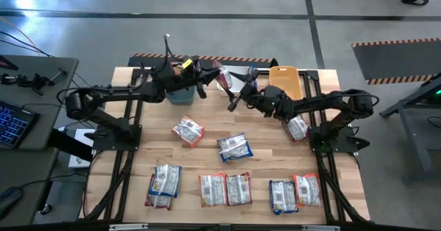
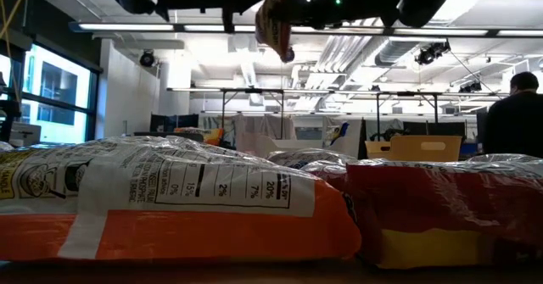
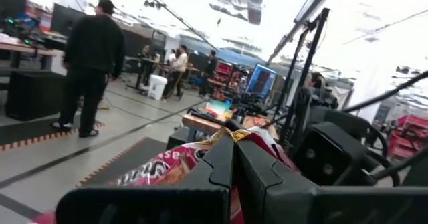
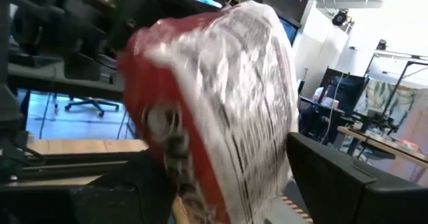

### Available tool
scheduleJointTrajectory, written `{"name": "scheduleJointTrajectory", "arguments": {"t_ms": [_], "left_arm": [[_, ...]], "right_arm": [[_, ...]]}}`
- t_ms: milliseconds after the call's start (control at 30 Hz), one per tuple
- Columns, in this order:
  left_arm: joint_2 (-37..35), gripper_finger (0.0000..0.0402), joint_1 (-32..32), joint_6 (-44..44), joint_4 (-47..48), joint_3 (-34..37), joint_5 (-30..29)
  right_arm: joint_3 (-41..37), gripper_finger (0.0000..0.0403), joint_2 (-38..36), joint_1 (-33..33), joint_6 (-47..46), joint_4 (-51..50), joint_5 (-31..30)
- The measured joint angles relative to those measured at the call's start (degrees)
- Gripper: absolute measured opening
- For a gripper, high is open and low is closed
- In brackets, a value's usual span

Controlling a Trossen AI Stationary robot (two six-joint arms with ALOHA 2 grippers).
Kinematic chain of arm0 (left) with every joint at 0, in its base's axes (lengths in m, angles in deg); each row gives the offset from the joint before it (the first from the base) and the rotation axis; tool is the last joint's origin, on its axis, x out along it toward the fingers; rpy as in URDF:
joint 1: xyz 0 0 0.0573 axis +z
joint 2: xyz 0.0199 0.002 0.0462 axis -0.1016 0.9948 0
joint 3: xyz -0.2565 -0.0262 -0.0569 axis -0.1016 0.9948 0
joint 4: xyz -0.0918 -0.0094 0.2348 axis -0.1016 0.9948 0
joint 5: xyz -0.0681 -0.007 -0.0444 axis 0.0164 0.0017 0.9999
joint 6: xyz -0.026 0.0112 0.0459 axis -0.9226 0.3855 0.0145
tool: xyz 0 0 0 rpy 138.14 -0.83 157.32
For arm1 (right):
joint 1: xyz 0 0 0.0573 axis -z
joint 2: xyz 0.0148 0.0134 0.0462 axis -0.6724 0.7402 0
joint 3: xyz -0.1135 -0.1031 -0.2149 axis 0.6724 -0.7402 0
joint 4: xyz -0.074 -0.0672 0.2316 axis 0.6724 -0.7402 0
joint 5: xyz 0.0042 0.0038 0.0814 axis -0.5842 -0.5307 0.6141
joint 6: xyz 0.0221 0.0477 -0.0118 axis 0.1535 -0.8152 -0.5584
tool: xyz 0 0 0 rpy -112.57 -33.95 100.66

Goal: Sort Maruchan noodles
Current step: Put the top left red noodle pack into the yellow bin

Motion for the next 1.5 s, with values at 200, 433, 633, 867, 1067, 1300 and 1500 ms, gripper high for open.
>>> {"name": "scheduleJointTrajectory", "arguments": {"t_ms": [200, 433, 633, 867, 1067, 1300, 1500], "left_arm": [[0.2, 0.0, -0.1, 0.4, 0.1, 0.0, 0.0], [0.1, 0.0003, 0.6, 1.1, 1.6, 0.0, 0.2], [-3.3, 0.0036, 3.2, 7.0, 13.4, -0.1, 0.7], [-8.6, 0.009, 5.7, 13.2, 21.0, 2.1, -0.9], [-12.3, 0.0114, 7.3, 14.5, 20.4, 7.6, -0.9], [-14.3, 0.0115, 7.5, 14.6, 17.9, 13.6, -0.9], [-14.5, 0.0115, 7.5, 14.6, 15.8, 16.3, -0.7]], "right_arm": [[0.0, 0.0213, 0.0, 0.4, 0.0, -0.9, -0.2], [0.0, 0.0085, 0.0, 0.4, 3.4, -1.1, -1.9], [-0.1, 0.003, -1.0, 0.4, 7.5, -4.8, -6.7], [2.4, 0.0029, -7.3, 1.8, 7.8, -22.3, -9.2], [11.6, 0.0029, -11.6, 4.6, 6.3, -52.3, -9.5], [32.2, 0.0029, -9.4, 14.4, 0.3, -98.7, -4.7], [43.8, 0.0029, -2.7, 27.0, 0.4, -121.0, 3.6]]}}
